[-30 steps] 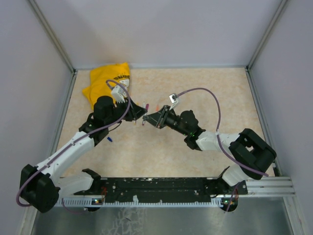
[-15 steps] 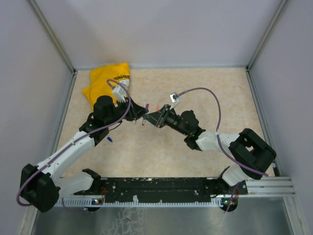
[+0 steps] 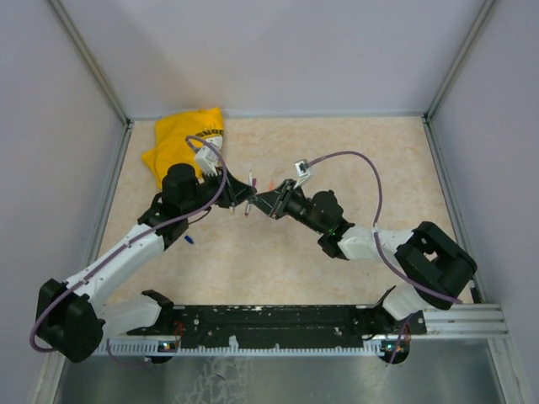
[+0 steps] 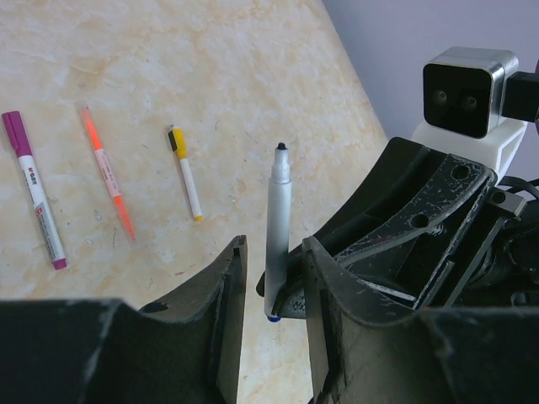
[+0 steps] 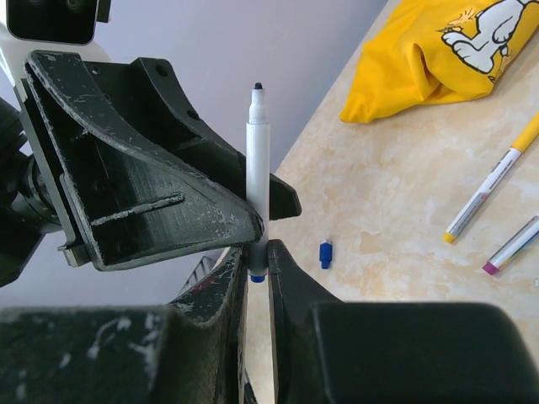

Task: Insert the pens into the pen caps
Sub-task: Pick up the pen from the center of the board.

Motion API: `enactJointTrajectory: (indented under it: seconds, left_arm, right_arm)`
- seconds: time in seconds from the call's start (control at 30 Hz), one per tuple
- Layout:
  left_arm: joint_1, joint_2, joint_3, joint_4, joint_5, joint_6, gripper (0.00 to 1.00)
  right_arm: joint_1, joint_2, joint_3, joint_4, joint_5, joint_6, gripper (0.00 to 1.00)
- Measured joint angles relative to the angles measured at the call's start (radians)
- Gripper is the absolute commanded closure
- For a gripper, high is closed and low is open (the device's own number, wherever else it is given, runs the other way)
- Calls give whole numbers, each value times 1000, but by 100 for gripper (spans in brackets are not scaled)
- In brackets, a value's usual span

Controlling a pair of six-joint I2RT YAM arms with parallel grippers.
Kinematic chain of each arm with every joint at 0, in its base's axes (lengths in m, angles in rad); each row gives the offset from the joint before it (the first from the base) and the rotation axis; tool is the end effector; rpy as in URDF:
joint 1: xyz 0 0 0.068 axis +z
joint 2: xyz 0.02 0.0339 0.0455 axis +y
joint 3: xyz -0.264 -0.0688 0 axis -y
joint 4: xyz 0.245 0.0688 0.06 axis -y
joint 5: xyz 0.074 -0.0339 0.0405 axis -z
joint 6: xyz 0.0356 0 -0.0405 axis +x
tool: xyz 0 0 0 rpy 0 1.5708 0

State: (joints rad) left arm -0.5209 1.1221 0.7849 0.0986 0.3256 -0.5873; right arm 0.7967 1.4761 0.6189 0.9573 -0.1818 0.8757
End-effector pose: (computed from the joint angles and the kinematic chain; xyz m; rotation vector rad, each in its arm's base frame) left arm 0.2209 -0.1399 0.3015 0.1837 1.9242 -1.0605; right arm 0.2116 0.2256 0.2413 -0.1011 1.6573 1.4562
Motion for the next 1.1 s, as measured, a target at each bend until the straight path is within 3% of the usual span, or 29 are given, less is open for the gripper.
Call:
enactJointTrajectory:
  seconds: [0.13, 0.53, 0.63, 0.83, 1.1]
  left_arm:
    - [0, 1, 0, 1, 2, 0, 64]
    - [0, 14, 0, 22, 26, 1, 90]
    - [0, 16, 0, 24, 29, 3, 96]
    - [0, 19, 0, 25, 31, 17, 100]
    - [0, 40, 13, 6, 25, 46, 100]
  right_arm:
    - [0, -8, -6, 0, 13, -8, 98]
    - [0, -20, -17, -2, 29, -19, 97]
    - [0, -20, -17, -3, 31, -20, 93]
    - [0, -20, -17, -2, 26, -26, 72]
    - [0, -21, -23, -3, 14, -35, 66]
